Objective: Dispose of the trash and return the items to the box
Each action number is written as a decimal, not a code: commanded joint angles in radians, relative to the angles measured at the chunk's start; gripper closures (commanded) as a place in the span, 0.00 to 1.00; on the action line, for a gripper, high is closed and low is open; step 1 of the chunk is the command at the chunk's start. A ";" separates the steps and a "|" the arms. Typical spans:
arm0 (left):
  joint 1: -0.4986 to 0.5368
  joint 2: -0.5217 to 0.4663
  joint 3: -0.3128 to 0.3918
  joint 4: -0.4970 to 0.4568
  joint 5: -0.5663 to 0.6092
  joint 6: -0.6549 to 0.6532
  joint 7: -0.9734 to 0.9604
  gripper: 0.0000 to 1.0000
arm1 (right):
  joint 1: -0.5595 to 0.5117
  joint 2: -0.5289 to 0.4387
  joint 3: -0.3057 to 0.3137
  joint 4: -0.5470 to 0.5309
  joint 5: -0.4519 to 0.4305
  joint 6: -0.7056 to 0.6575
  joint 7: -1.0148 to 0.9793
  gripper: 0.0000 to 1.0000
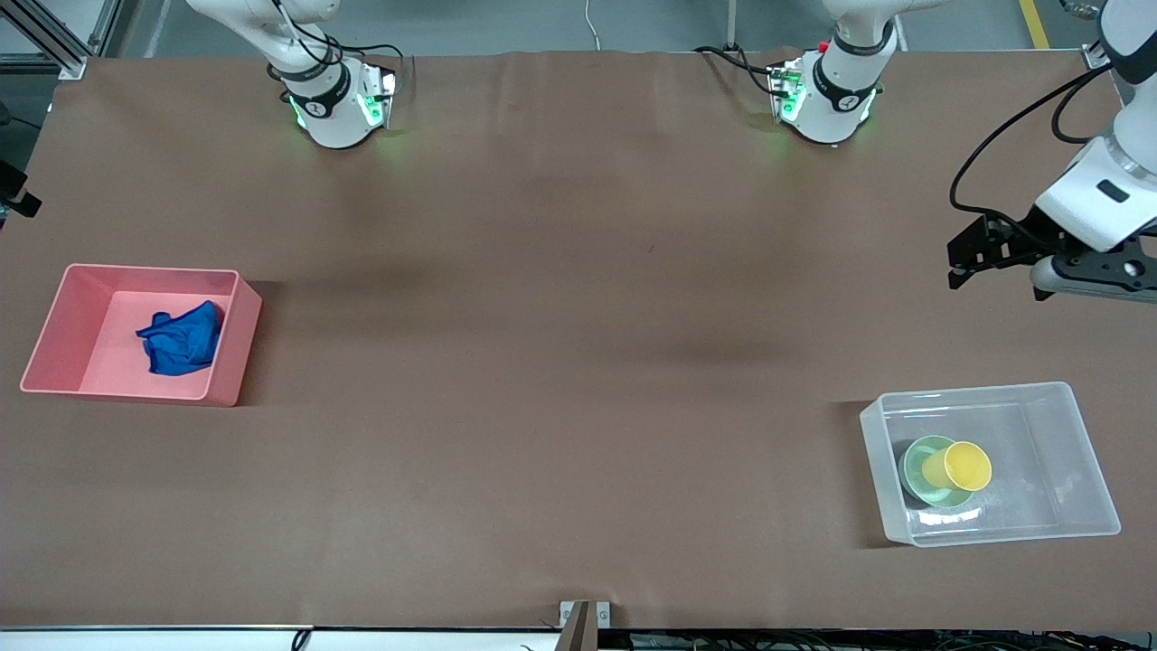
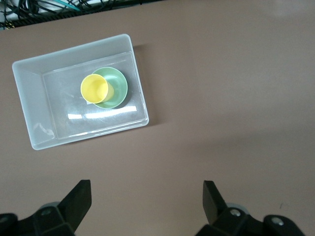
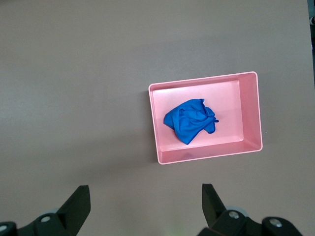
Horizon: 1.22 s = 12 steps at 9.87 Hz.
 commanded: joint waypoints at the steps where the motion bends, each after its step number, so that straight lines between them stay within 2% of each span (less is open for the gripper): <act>1: -0.006 0.040 -0.006 0.062 0.001 -0.057 -0.001 0.00 | -0.012 0.000 0.007 0.009 0.019 -0.008 0.010 0.00; 5: -0.003 0.032 -0.022 0.085 0.001 -0.140 -0.004 0.00 | -0.012 0.000 0.007 0.009 0.019 -0.008 0.010 0.00; 7: -0.027 0.029 -0.009 0.085 0.001 -0.166 -0.005 0.00 | -0.012 0.000 0.007 0.009 0.019 -0.008 0.010 0.00; 11: -0.043 0.023 0.014 0.091 0.001 -0.183 -0.005 0.00 | -0.012 0.000 0.007 0.009 0.019 -0.008 0.010 0.00; 12: -0.014 0.015 0.001 0.095 0.001 -0.188 -0.005 0.00 | -0.012 0.000 0.007 0.009 0.019 -0.008 0.010 0.00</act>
